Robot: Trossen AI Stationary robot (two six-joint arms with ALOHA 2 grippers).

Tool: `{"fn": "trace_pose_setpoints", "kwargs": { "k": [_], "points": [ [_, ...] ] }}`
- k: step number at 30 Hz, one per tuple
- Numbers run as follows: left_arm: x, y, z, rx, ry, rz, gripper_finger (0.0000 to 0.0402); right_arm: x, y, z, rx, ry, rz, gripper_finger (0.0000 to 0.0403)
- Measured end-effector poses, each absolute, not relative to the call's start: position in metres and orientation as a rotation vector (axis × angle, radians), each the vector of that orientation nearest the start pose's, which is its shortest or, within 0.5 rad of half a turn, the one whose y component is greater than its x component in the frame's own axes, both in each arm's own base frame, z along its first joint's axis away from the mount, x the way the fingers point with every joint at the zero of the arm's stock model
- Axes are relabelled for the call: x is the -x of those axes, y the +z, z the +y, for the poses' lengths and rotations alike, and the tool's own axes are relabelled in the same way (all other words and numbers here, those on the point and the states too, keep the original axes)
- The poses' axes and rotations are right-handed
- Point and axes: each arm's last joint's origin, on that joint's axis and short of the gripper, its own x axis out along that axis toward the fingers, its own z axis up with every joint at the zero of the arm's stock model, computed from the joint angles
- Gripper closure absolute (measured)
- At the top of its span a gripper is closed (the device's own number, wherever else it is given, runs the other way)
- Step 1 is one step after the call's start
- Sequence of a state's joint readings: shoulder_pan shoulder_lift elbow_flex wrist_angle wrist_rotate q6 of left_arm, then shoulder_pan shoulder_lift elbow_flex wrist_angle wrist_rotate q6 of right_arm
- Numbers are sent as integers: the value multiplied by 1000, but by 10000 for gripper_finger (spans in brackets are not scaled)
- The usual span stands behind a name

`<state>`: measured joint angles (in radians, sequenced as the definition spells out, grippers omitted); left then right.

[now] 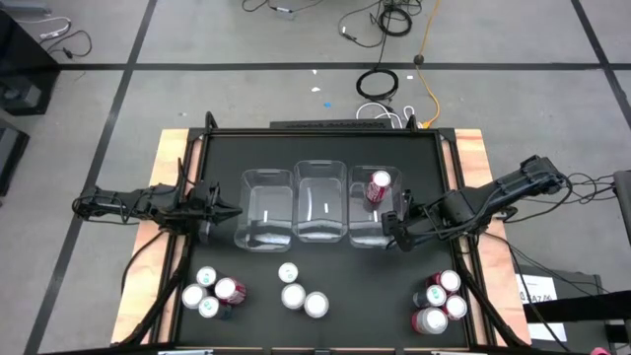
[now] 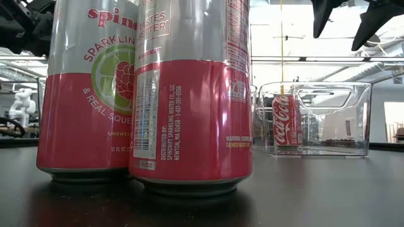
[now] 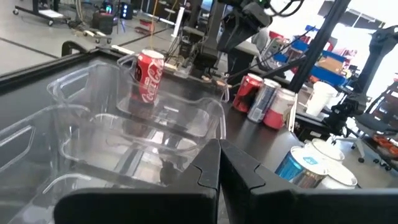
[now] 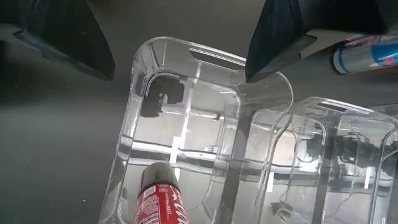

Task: Sort soda cans
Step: Put the bottom left blue soda can into the left transparent bin

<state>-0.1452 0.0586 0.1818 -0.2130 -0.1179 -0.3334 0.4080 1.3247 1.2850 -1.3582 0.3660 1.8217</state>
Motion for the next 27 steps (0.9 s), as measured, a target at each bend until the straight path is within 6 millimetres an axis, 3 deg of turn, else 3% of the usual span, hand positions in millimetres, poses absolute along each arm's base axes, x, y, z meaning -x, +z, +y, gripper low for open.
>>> {"fn": "trace_pose_setpoints", "kwargs": {
  "k": [8,21,27],
  "points": [
    [-88,200,-9,321,0,89,380,-205,316,77,-1052,-1056,842,49],
    [-88,199,-8,317,47,90,194,-207,317,78,-1065,-1044,831,49],
    [-88,198,-8,320,29,103,160,-207,317,78,-1066,-1042,829,49]
  ]
}}
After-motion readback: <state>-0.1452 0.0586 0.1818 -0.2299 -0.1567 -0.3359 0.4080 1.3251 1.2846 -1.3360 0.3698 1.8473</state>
